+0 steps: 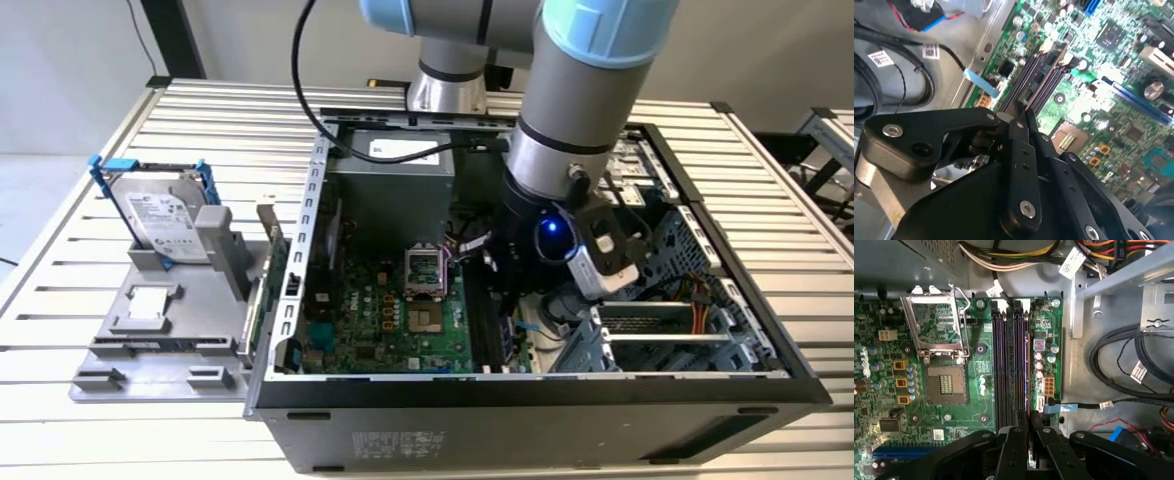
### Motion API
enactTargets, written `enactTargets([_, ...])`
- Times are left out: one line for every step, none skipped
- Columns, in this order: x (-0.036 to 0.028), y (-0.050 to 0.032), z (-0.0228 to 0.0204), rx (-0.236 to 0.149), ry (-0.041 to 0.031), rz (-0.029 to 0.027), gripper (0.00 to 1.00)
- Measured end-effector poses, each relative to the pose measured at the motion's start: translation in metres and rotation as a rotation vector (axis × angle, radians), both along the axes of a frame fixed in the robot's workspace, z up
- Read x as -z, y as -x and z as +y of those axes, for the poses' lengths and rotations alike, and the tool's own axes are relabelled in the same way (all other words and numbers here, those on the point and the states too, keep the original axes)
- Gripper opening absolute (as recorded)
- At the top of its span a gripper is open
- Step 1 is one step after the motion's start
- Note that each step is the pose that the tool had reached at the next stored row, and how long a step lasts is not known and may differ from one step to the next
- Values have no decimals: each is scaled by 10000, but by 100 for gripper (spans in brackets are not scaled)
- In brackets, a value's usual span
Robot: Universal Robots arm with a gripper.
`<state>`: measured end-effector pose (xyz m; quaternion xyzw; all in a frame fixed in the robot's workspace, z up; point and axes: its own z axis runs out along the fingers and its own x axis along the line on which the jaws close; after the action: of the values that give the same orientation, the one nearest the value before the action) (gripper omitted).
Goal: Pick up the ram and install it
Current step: 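Insert the ram into the slot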
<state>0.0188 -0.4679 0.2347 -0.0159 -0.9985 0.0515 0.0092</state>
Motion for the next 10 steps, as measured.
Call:
enactTargets([2, -6, 36, 0, 14, 0, 0])
enactTargets([5, -13, 56, 0, 21, 1, 0])
enactTargets([13, -19, 60, -1, 17, -1, 0])
enactTargets([28, -19, 60, 0, 18, 0, 0])
enactTargets([46, -19, 61, 0, 19, 1, 0])
enactTargets([64, -19, 64, 1, 18, -1, 0])
enactTargets([78, -19, 69, 1, 19, 0, 0])
enactTargets([89, -22, 77, 0, 19, 0, 0])
enactTargets([97, -24, 87, 0, 20, 1, 0])
enactTargets([103, -27, 103, 0, 21, 1, 0])
